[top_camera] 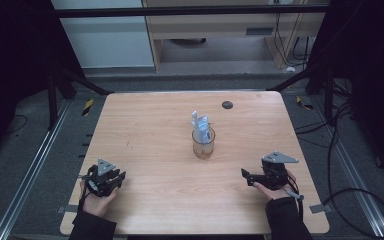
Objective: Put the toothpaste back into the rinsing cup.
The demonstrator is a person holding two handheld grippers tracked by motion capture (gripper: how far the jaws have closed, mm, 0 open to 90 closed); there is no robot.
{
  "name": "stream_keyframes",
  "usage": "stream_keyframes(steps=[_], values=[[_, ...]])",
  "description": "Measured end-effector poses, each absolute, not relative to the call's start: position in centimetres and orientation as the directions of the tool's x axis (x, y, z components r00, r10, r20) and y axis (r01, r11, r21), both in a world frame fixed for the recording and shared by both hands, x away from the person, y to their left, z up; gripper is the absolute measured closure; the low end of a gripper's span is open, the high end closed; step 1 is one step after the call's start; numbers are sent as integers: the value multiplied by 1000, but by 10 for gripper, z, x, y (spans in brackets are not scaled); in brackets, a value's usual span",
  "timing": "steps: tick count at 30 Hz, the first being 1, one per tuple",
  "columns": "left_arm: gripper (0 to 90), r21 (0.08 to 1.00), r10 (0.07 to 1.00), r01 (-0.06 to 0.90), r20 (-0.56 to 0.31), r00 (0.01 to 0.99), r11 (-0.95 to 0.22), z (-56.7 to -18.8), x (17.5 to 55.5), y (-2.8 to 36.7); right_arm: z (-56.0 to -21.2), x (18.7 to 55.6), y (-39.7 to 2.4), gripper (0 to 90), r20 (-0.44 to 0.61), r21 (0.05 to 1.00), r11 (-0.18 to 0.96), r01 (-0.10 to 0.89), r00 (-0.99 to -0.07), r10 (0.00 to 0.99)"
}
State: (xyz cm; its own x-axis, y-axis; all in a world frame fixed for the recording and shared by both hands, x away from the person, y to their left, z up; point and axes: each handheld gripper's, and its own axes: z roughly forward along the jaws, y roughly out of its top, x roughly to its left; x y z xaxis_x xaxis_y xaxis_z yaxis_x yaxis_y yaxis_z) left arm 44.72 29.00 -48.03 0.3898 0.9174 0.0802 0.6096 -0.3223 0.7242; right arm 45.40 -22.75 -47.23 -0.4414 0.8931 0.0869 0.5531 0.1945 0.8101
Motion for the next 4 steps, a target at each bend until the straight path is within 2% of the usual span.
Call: stream_keyframes(steps=[4], values=[[644,723,920,618,63,386,-308,-481,448,292,-472,449,-235,99,84,812,183,554,-422,903]])
